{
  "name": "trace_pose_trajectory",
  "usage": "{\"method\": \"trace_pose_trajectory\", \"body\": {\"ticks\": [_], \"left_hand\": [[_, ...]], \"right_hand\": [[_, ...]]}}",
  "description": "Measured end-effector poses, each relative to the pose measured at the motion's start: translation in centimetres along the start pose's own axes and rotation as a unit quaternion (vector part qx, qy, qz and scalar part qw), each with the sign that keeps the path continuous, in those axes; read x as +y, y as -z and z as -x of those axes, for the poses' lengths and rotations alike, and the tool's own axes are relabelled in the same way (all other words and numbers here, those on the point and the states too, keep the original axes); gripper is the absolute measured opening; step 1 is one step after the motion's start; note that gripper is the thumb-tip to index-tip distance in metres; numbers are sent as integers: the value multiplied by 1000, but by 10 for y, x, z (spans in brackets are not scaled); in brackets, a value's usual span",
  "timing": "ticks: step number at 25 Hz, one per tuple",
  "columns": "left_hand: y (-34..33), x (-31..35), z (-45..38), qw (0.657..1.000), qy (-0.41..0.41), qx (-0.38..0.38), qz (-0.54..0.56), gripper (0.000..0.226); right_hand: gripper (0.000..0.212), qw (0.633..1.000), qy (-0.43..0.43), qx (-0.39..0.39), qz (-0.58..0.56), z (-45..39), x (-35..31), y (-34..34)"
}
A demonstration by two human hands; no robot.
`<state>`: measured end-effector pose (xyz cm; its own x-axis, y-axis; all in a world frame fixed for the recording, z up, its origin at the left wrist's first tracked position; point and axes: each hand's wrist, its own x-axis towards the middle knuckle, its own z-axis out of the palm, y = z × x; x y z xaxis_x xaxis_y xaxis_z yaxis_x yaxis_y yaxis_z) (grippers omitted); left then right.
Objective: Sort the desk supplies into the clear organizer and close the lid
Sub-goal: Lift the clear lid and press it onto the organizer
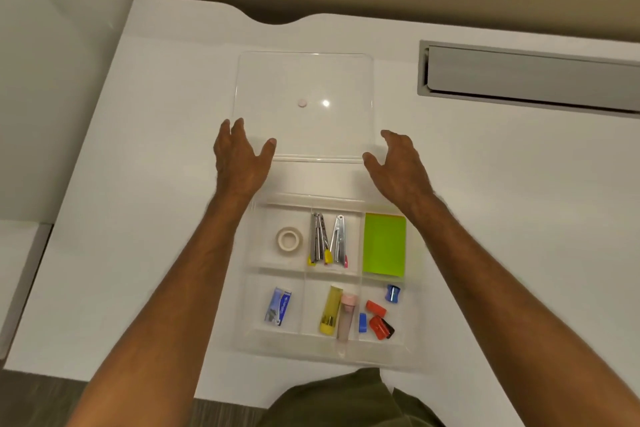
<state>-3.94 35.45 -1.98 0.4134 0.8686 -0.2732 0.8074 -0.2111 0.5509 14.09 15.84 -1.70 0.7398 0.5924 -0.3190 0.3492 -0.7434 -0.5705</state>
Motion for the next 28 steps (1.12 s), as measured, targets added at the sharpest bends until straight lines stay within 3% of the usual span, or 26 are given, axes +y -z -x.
{"method": "trace_pose_trajectory", "body": {"ticks": [6, 10, 14, 19, 23, 28], "left_hand": [[-8, -10, -40, 998, 66, 1, -1, 76], [-11, -4, -47, 997, 78, 24, 17, 72], [-9, 1, -50, 986, 123, 43, 107, 64], [0, 8, -40, 956, 174, 40, 234, 61], [13, 12, -18, 936, 151, 37, 316, 53], [38, 23, 25, 886, 121, 64, 444, 35]], "right_hand": [[63, 997, -54, -35, -50, -37, 4, -18], [47, 992, -80, -15, -96, -49, 5, -22], [28, 980, -113, -1, -166, -52, 8, -23], [58, 958, -128, 16, -255, -38, 4, -1], [59, 956, -105, 79, -261, -14, 10, 18], [55, 943, -72, 166, -280, 28, 3, 50]]}}
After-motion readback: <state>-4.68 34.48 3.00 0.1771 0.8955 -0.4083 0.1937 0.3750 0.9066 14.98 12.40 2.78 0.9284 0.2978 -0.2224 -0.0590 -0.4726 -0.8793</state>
